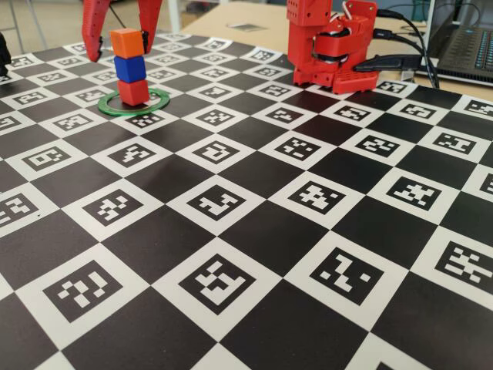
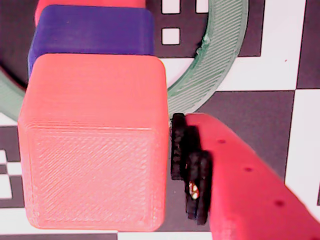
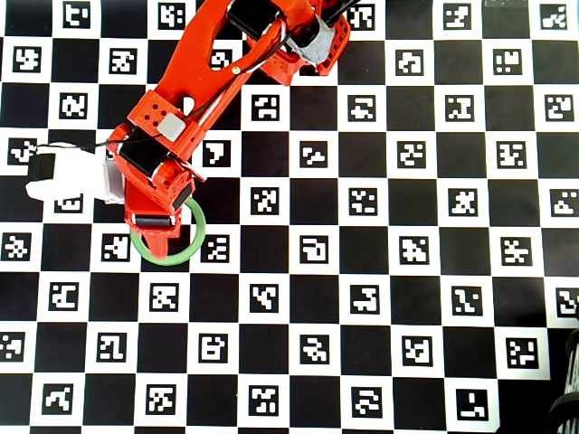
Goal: Grab the red cube then put it in the green circle then put the blue cube on top and finally the orange cube on top
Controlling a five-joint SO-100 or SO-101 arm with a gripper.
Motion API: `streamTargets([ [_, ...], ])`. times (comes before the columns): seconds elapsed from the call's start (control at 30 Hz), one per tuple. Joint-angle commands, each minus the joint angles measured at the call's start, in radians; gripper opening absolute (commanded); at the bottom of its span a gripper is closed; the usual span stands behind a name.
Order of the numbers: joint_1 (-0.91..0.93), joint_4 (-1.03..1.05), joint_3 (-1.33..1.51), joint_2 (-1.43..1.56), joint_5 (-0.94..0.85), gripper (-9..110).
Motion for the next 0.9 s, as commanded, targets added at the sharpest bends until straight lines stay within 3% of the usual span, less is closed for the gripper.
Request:
streamTargets([
  [0.0,0.008,-0.002,-0.025,0.086,0.000,48],
  [0.87,0.000,0.304,-0.328,0.195,0.011,50],
])
